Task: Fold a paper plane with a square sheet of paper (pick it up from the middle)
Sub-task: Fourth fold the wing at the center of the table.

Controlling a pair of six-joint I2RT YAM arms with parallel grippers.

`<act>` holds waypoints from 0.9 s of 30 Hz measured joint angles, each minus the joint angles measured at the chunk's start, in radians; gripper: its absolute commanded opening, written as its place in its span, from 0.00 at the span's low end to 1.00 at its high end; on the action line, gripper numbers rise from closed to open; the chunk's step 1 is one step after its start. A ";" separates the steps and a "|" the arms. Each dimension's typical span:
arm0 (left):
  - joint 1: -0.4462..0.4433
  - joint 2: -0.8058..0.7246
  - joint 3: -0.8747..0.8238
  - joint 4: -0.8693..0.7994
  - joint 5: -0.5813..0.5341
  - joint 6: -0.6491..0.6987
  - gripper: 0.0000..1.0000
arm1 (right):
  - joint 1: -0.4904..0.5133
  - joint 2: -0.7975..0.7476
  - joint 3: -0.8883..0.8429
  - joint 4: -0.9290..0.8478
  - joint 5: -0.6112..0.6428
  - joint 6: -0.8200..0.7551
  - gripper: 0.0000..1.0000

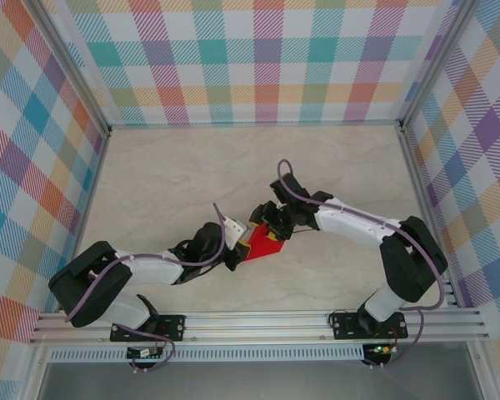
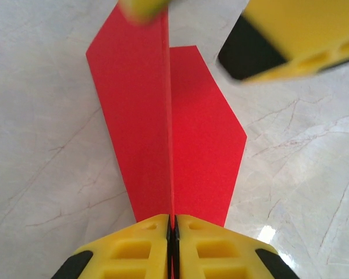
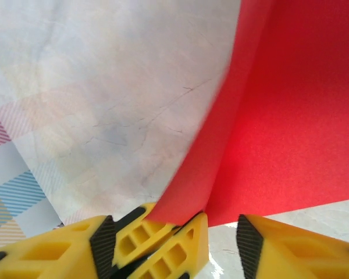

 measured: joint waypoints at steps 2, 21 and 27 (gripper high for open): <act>0.000 0.013 0.000 -0.007 0.013 -0.003 0.11 | -0.008 -0.047 -0.021 0.006 0.006 -0.040 0.64; 0.000 0.092 0.099 -0.082 0.061 -0.280 0.07 | -0.047 -0.067 -0.178 0.141 -0.044 -0.326 0.56; 0.000 0.129 0.127 -0.100 0.084 -0.328 0.06 | -0.047 -0.012 -0.178 0.151 -0.049 -0.353 0.55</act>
